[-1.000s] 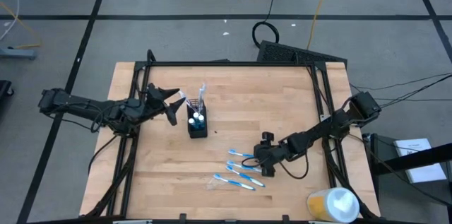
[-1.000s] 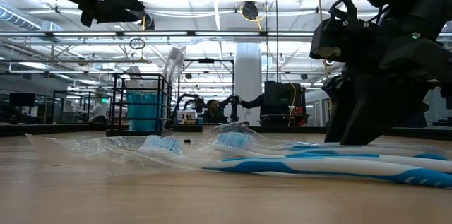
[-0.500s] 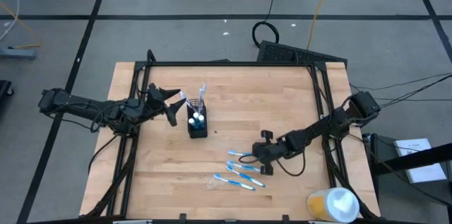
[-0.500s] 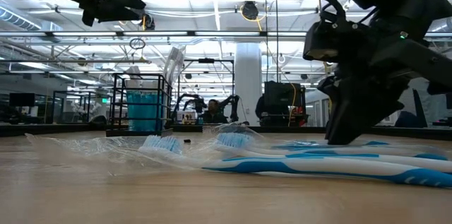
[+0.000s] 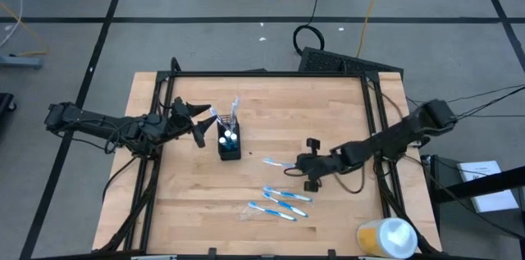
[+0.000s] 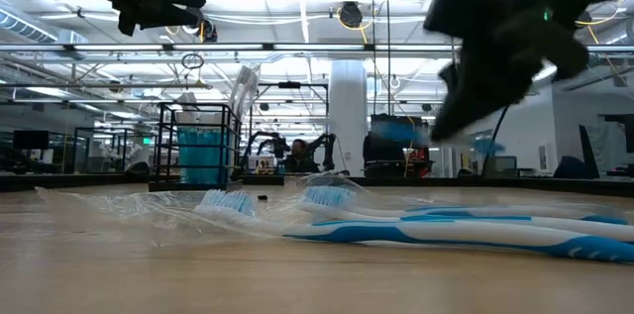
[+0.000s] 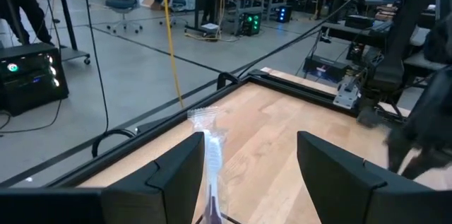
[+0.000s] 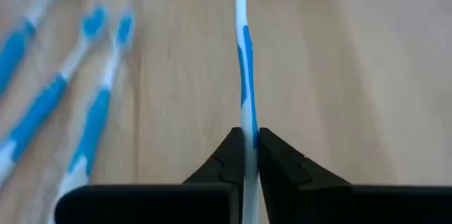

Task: Pick & Place toothbrushing station
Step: Put the blue toothbrush into the black organizer

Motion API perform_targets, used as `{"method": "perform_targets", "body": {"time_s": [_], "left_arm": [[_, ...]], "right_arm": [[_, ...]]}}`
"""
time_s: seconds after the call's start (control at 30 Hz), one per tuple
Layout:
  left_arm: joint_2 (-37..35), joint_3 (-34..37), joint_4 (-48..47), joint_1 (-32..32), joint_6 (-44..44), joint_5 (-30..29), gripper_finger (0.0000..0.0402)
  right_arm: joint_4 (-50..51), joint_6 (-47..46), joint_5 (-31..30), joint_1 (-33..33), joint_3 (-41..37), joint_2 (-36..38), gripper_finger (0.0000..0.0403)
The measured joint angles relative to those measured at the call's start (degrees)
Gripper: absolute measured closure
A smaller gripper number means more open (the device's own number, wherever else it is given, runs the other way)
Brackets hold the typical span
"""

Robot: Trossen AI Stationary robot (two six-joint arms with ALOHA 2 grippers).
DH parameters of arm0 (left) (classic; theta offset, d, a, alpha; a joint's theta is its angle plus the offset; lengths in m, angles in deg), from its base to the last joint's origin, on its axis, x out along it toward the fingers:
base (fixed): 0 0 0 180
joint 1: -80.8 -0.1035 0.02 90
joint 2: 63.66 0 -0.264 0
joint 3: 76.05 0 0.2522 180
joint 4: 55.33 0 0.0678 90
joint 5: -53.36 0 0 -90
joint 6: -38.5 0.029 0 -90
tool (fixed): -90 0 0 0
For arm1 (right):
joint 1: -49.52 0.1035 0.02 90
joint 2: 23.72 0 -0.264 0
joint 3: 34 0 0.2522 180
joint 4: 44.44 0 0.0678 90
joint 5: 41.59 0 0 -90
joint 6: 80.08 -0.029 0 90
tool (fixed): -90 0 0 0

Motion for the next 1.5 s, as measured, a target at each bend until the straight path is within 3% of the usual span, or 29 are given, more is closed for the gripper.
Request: {"method": "perform_targets", "body": {"time_s": [0.13, 0.37, 0.57, 0.7, 0.9, 1.1, 1.5], "left_arm": [[0.02, 0.0, 0.04, -0.05, 0.01, 0.0, 0.0174], [0.02, 0.0, -0.4, -0.09, -3.65, 0.44, 0.0174], [3.79, 0.0, 1.21, -0.09, -3.36, 5.56, 0.0174], [10.39, 0.0, 12.76, -0.09, 1.72, 8.3, 0.0174], [23.98, -0.02, 38.9, -0.06, 8.23, 14.23, 0.0174], [37.1, -2.4, 59.82, -1.3, 12.53, 14.34, 0.0174], [49.52, -12.77, 62.07, -3.95, 25.51, 26.06, 0.0174]], "right_arm": [[-3.95, 6.48, -4.51, -0.81, -0.16, 4.62, 0.0389], [-24.55, 18.84, -5.47, -4.93, -1.99, 6.42, 0.039], [-47.74, 22.88, 1.13, -9.46, -7.61, 4.93, 0.039], [-58.73, 25.13, 6.1, -12.22, -9.52, 4.13, 0.039], [-60.43, 26.99, 7.93, -14.66, -9.67, 4.1, 0.039], [-63.1, 29.3, 7.94, -15.67, -9.67, 4.1, 0.039], [-62.92, 29.9, 7.85, -15.81, -9.65, 4.1, 0.039]]}}
